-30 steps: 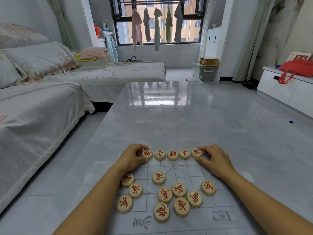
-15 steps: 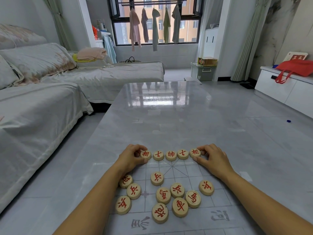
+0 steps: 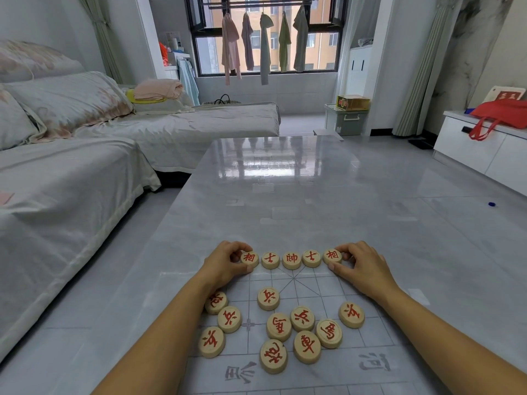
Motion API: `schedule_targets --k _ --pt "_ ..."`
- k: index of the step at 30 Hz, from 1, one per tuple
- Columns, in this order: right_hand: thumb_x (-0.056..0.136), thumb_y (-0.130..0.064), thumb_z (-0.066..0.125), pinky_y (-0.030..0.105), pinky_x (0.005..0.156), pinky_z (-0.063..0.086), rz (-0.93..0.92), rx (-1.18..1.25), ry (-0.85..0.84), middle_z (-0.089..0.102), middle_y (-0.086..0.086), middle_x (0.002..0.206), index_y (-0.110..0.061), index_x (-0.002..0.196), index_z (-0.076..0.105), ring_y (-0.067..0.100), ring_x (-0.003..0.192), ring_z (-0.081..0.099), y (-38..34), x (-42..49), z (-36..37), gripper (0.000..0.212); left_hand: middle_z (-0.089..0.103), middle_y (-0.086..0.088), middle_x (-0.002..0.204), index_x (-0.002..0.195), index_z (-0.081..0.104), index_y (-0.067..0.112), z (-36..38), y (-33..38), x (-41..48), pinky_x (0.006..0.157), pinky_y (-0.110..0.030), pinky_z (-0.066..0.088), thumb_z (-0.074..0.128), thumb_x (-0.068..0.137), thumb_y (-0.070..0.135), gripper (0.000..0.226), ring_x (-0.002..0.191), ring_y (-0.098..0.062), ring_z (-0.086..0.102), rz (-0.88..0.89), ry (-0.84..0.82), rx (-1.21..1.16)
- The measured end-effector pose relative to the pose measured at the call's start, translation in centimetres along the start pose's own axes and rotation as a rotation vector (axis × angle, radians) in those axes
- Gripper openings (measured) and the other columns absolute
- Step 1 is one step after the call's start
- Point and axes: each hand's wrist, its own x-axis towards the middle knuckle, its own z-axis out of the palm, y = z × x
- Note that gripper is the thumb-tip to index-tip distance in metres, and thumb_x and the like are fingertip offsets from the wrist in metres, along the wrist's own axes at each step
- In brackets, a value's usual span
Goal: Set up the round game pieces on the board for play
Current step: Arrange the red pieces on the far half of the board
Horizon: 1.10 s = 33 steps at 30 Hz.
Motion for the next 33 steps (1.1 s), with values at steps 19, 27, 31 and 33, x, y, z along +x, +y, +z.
schedule_targets --k 19,27,31,33 --pt "0.08 -0.044 0.065 0.034 0.085 0.039 -0.005 -0.005 0.008 0.053 -0.005 0.094 -0.025 0.109 0.059 0.014 0.092 0.05 0.1 0.1 0.1 0.036 0.051 0.003 0.097 0.097 0.053 0.026 0.3 1.1 -0.3 0.098 -0.044 0.042 0.074 0.075 0.021 0.031 0.09 -0.016 0.049 -0.046 0.048 0.03" --pt "0.079 -0.044 0.066 0.035 0.086 0.041 0.005 0.002 -0.002 0.052 -0.006 0.093 -0.023 0.114 0.057 0.014 0.092 0.05 -0.2 -0.1 -0.1 0.041 0.052 0.002 0.096 0.101 0.054 0.023 0.2 1.2 -0.2 0.093 -0.04 0.045 0.076 0.073 0.019 0.036 0.089 -0.016 0.05 -0.08 0.032 0.028" --pt "0.079 -0.043 0.067 0.037 0.087 0.044 0.027 0.054 0.006 0.053 -0.004 0.092 -0.02 0.12 0.053 0.015 0.091 0.051 -0.5 -0.2 -0.4 0.05 0.052 0.0 0.095 0.118 0.049 0.015 -1.0 0.9 -0.6 0.074 -0.018 0.045 0.075 0.074 0.009 0.052 0.083 -0.012 0.051 -0.093 -0.063 -0.158" --pt "0.079 -0.043 0.067 0.038 0.088 0.044 0.044 0.091 0.016 0.055 -0.003 0.093 -0.019 0.119 0.053 0.016 0.09 0.052 -0.6 -0.3 -0.4 0.049 0.057 -0.002 0.102 0.118 0.05 0.015 -1.9 0.7 -1.3 0.078 -0.019 0.047 0.071 0.077 0.01 0.046 0.091 -0.014 0.056 -0.071 -0.054 -0.187"
